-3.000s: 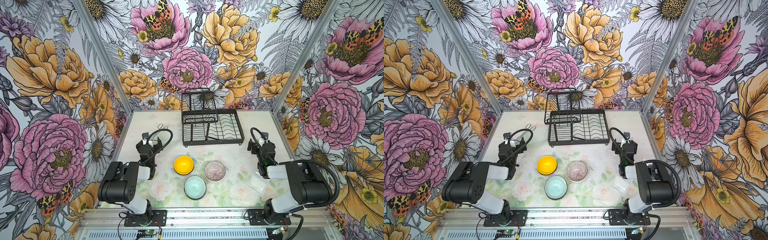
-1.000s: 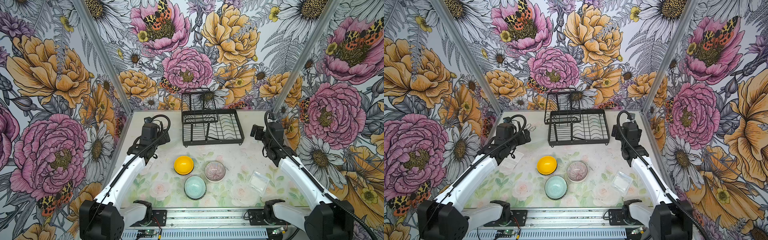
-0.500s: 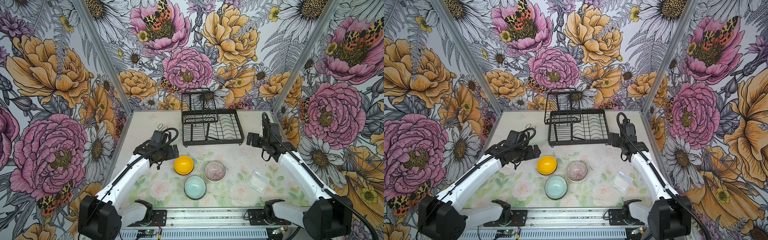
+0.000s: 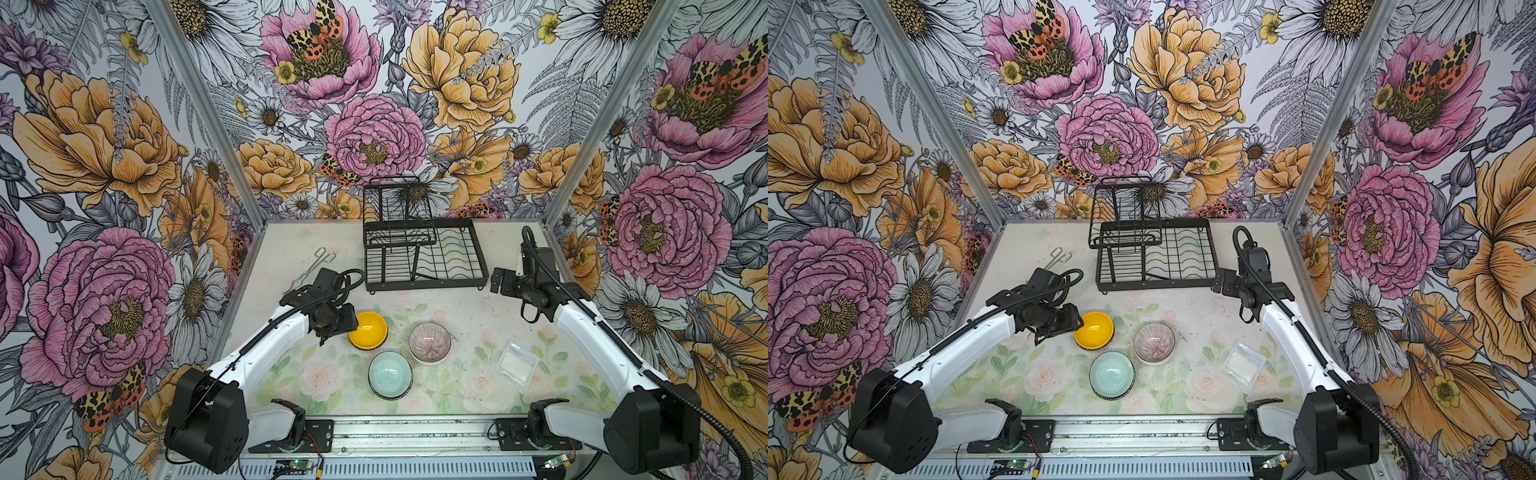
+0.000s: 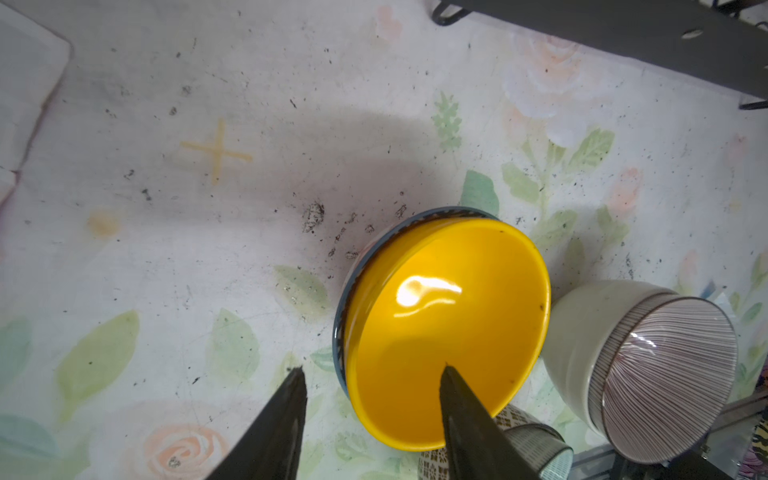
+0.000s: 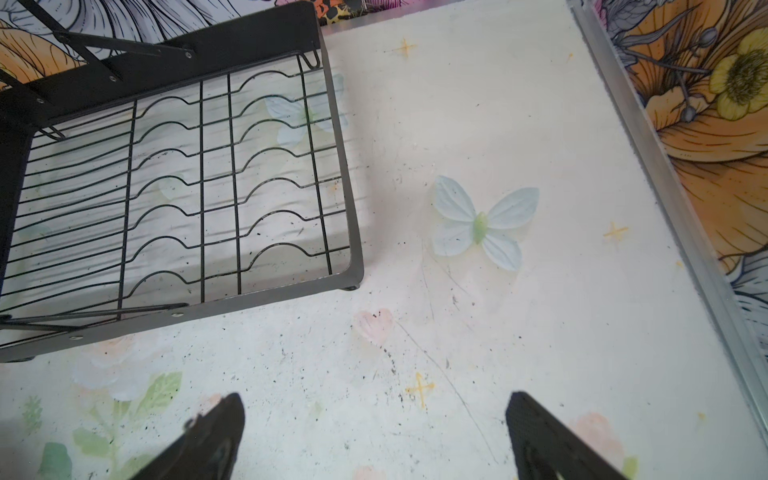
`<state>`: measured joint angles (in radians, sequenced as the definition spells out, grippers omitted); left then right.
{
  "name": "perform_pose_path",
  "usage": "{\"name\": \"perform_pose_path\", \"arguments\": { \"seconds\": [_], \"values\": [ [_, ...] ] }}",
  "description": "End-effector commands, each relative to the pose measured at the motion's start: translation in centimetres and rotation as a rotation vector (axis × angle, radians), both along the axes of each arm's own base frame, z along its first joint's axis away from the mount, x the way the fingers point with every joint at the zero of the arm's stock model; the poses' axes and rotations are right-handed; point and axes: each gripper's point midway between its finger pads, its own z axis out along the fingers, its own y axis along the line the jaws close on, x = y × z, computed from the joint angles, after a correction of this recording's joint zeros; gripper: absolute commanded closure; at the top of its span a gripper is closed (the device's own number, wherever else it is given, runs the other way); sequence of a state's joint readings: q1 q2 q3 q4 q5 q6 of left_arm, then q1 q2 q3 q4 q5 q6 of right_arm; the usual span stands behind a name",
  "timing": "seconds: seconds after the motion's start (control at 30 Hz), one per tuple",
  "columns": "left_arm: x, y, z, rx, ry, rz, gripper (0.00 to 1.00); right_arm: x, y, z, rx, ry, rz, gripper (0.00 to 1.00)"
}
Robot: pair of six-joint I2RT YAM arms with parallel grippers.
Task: Load the bowls into the dish rack
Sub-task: 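Reach the left gripper to the yellow bowl rim and grasp it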
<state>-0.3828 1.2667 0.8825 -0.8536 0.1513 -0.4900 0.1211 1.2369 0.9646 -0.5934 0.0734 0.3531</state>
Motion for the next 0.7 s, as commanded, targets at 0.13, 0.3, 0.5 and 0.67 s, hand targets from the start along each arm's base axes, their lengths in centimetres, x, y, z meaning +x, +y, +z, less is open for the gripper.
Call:
{"name": "perform_pose_path", "arguments": {
  "seconds": [0.13,0.3,0.5,0.67],
  "values": [
    [-0.6,-0.4,-0.7,-0.002,0.022,-0.025,0.56,-0.3,-0.2,-1.6,0.01,0.098,-0.033,0.01],
    [-0.9,-0.2,-1.5,0.015,0.045,-0.025,0.6,-0.4,-0.2,-2.1,0.009,0.112,-0.033,0.01],
    [-1.1,0.1,-2.5,0.044,0.062,-0.027,0.61,-0.4,-0.3,-2.0,0.01,0.108,-0.037,0.01],
    [-1.0,0.2,-2.5,0.049,0.058,-0.023,0.67,-0.6,-0.3,-1.9,0.013,0.102,-0.04,0.02]
  ]
}}
